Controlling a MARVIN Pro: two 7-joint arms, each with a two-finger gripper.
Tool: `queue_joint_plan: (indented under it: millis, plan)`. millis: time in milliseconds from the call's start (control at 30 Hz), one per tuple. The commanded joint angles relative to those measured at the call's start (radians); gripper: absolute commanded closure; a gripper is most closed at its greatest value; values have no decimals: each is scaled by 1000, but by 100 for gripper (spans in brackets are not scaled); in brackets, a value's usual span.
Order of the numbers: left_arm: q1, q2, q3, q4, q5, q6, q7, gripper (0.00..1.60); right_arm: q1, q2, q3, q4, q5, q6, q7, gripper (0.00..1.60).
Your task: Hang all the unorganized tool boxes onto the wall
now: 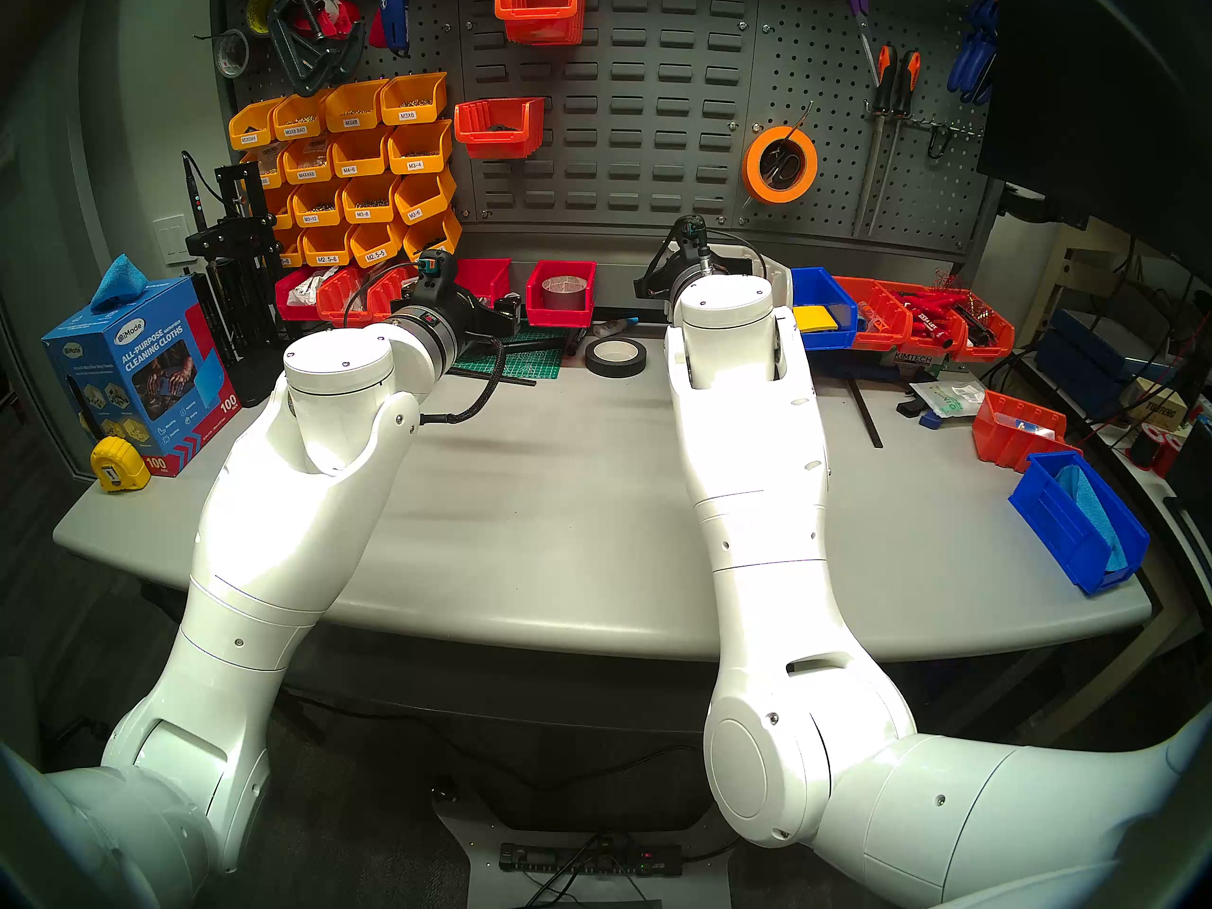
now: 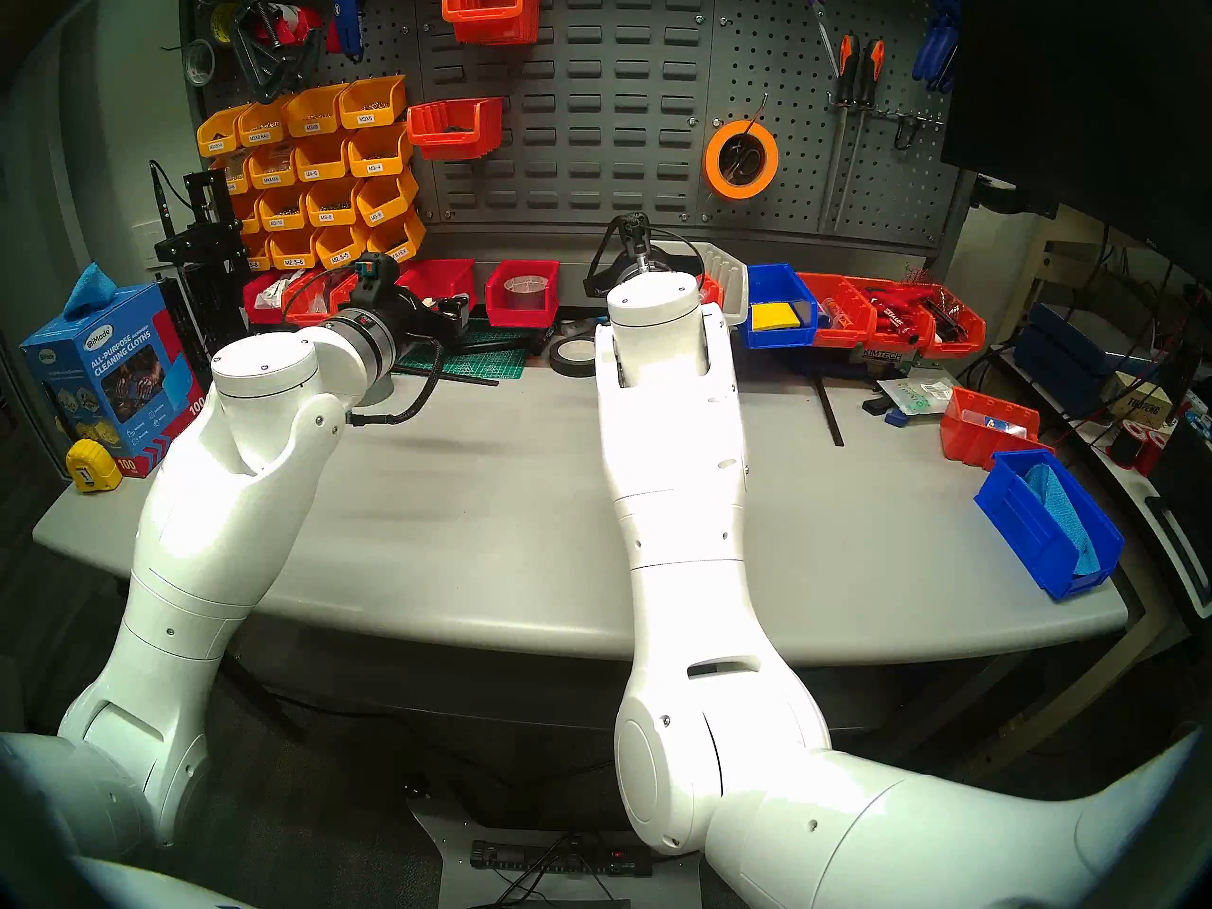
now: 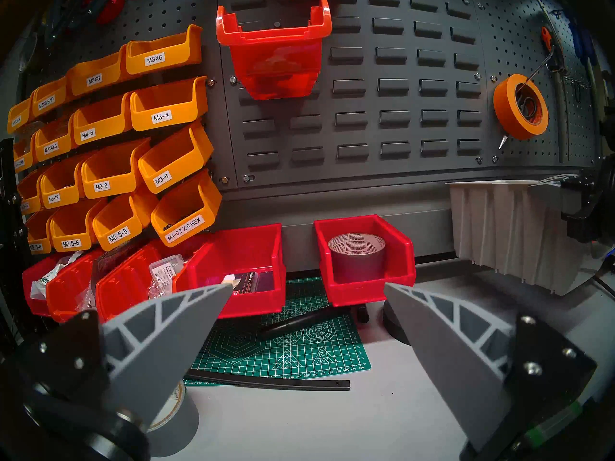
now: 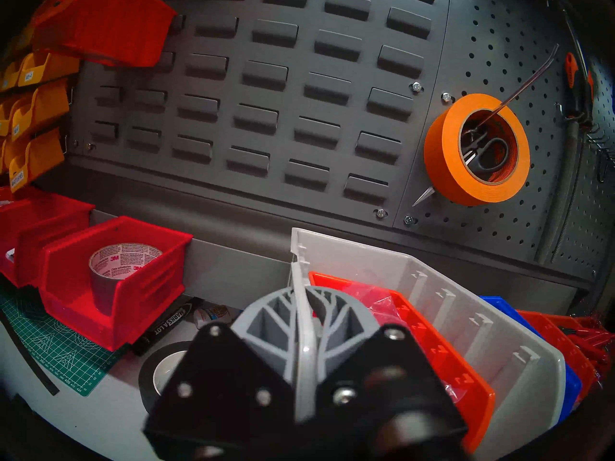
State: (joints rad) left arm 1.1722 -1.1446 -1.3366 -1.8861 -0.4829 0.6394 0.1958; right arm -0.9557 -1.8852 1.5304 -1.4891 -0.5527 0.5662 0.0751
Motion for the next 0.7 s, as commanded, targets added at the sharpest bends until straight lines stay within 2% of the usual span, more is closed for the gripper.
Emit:
queue_joint_plan:
  millis: [0,667]
  plan:
    - [-19,-2,-2,-11,2,-10,-2,0,-13,-17,-24,-60,-2,-9,-2,160]
    - [-19,-1,-1,-11,1,-10,-1,0,28,16,-17,-22,1,-21,5,160]
